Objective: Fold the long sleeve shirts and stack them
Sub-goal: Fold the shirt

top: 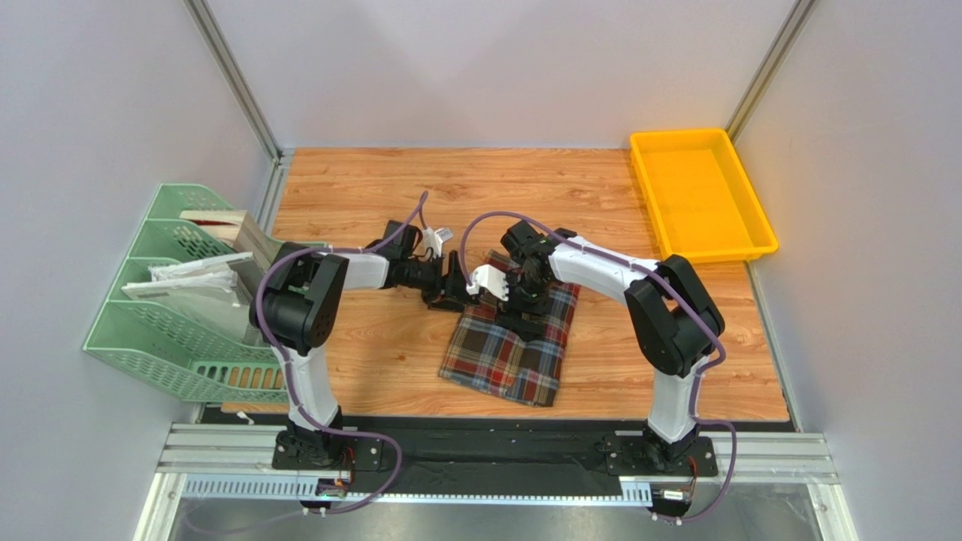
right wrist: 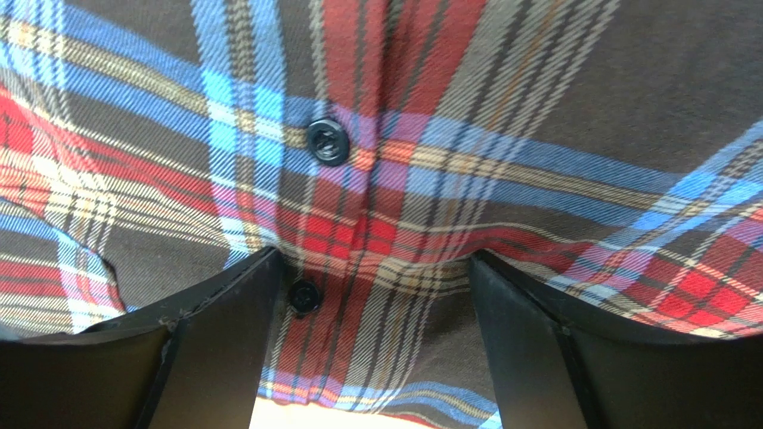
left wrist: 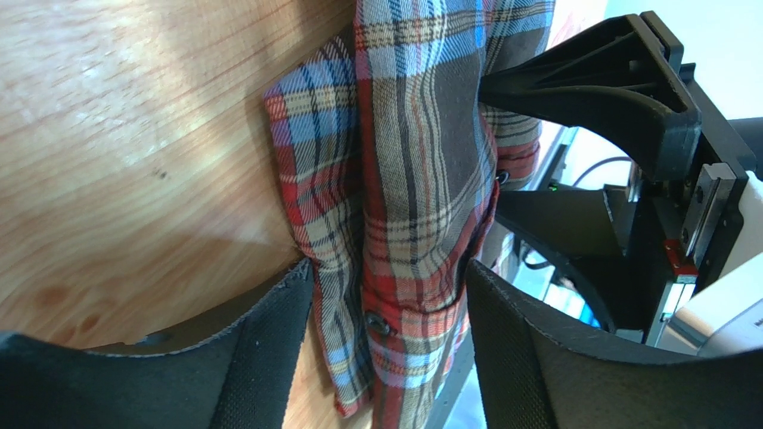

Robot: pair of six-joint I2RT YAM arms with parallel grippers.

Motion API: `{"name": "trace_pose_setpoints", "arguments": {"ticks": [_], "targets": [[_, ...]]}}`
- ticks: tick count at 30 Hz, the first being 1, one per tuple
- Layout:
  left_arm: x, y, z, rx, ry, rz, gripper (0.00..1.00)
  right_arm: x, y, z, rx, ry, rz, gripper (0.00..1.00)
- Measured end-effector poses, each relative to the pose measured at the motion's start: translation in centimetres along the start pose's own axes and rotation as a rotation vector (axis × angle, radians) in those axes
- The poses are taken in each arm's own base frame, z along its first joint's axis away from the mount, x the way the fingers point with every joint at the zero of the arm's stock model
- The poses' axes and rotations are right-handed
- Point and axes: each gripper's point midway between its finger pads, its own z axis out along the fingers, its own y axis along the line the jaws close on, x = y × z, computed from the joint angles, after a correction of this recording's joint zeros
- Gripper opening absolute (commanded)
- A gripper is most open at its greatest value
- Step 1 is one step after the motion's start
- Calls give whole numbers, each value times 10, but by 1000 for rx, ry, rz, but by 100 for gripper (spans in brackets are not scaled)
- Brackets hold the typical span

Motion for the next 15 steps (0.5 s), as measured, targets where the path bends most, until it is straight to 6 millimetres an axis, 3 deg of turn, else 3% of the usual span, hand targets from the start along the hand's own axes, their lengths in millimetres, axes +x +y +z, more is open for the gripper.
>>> {"name": "trace_pose_setpoints", "arguments": {"ticks": [8,11,14,15], "targets": [[1,-9,17,47,42,-21,61,-2,-1,2,0,-10,37,80],[3,-11,24,45,44,-9,46,-2,-1,2,0,-11,45,81],[4,-7,27,16,36,-9,11,-3,-1,2,-1,-14,51,81],[3,-3,28,-3,31,-5,6,-3,-1,2,-2,-17,55,81]]}}
